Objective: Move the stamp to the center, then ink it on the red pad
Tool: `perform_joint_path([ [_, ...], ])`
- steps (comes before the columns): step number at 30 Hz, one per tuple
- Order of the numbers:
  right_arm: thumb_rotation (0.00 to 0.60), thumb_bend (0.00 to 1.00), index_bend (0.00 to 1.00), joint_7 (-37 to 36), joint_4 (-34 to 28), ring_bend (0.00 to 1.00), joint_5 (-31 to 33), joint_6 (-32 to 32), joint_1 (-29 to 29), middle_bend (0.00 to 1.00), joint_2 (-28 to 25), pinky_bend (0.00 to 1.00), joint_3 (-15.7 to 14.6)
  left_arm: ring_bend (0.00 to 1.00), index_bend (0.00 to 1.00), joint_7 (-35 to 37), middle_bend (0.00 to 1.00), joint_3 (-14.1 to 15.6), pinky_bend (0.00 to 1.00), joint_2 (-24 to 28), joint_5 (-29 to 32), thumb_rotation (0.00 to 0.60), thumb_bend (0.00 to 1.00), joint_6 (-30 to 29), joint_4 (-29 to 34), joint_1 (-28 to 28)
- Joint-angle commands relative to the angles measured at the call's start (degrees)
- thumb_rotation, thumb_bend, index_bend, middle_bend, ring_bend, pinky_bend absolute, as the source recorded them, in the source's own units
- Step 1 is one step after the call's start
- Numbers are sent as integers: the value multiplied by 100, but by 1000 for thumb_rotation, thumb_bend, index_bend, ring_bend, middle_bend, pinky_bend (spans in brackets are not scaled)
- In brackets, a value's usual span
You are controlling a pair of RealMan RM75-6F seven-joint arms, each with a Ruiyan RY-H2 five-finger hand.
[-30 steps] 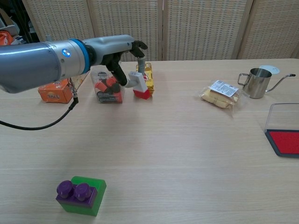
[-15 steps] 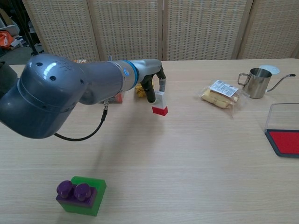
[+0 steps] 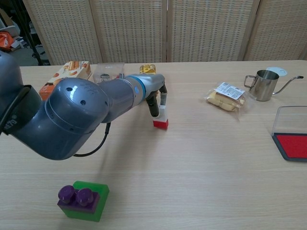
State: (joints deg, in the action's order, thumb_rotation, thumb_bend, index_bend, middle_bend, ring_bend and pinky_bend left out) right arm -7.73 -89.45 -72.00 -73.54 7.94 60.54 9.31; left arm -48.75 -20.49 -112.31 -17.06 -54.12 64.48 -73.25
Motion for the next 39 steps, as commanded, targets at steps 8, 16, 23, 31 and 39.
perform_joint_path([
  [8, 600, 0, 0, -81, 6, 0, -15, 15, 5, 0, -13, 0, 0, 0, 431, -249, 0, 28, 0, 48, 162, 600, 245, 32, 100, 27],
  [16, 600, 0, 0, -130, 5, 0, -38, 4, 0, 0, -36, 0, -5, 0, 165, -86, 0, -71, 0, 306, -62, 600, 212, -40, 585, 132],
  [23, 600, 0, 0, -87, -21, 0, -69, -53, -14, 0, -36, 0, -16, 0, 0, 690, 0, -220, 0, 1093, -1545, 600, 101, -450, 1825, 482],
  [31, 600, 0, 0, 140, -81, 0, -80, -138, -18, 0, 18, 0, -34, 0, 0, 1869, 0, 44, 0, 2419, -3650, 600, 42, -1047, 2883, 1362],
  [39, 600, 0, 0, 623, -220, 0, -80, -236, 17, 0, 116, 0, -50, 0, 0, 2495, 0, 637, 0, 4209, -4245, 600, 41, -1692, 4007, 2735],
])
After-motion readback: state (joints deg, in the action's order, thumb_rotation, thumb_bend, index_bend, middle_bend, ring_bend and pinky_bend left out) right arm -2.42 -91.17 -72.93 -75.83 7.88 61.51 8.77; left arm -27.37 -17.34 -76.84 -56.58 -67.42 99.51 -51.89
